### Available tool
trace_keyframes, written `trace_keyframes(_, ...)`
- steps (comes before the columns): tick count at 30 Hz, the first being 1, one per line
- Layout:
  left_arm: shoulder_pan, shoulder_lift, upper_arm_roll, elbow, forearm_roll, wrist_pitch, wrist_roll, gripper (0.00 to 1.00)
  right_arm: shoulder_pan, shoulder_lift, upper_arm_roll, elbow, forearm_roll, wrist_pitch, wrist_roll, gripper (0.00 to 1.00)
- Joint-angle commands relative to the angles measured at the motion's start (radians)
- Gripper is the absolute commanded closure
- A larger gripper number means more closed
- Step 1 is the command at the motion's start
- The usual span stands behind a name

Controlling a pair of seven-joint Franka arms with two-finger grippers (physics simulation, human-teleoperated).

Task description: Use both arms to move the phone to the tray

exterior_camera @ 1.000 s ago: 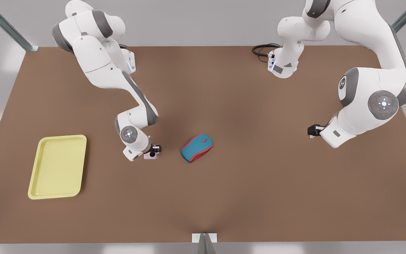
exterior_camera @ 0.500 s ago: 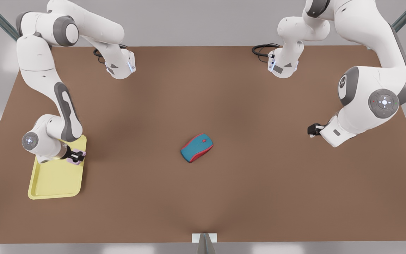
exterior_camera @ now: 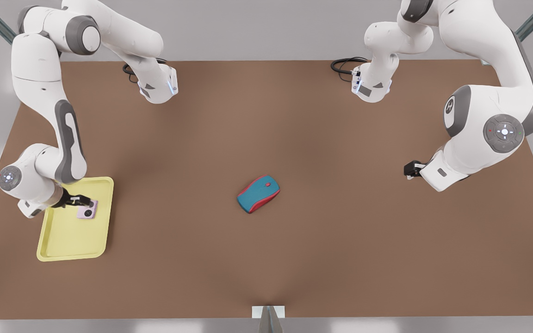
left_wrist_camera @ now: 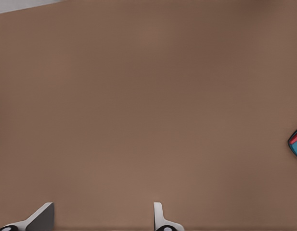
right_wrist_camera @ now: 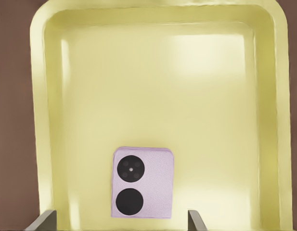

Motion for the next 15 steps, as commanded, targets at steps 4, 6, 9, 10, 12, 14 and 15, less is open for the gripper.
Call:
trace_keyframes(4,0.000,-0.003,0.000,0.001,0.005,0.001,-0.003,0.00,0.066,-0.080,0.055,0.176,0.001,-0.398,-0.130,0.00)
trace_keyframes(6,0.000,-0.003,0.000,0.001,0.006,-0.001,-0.003,0.00,0.173,-0.140,0.043,0.223,0.001,-0.450,0.016,0.00)
trace_keyframes(9,0.000,-0.003,0.000,0.001,0.006,0.001,-0.003,0.00,0.204,-0.188,0.044,0.372,-0.011,-0.616,0.186,0.00)
trace_keyframes(10,0.000,-0.003,0.000,0.001,0.006,0.001,-0.003,0.00,0.196,-0.223,0.037,0.410,-0.011,-0.669,0.185,0.00)
trace_keyframes(12,0.000,-0.003,0.000,0.001,0.006,0.001,-0.003,0.00,0.192,-0.237,0.037,0.423,0.004,-0.672,0.188,0.00)
trace_keyframes(14,0.000,-0.003,0.000,0.001,0.006,0.001,-0.003,0.00,0.195,-0.248,0.035,0.427,-0.009,-0.682,0.194,0.00)
trace_keyframes(15,0.000,-0.003,0.000,0.001,0.006,0.001,-0.003,0.00,0.201,-0.241,0.037,0.452,-0.010,-0.686,0.196,0.00)
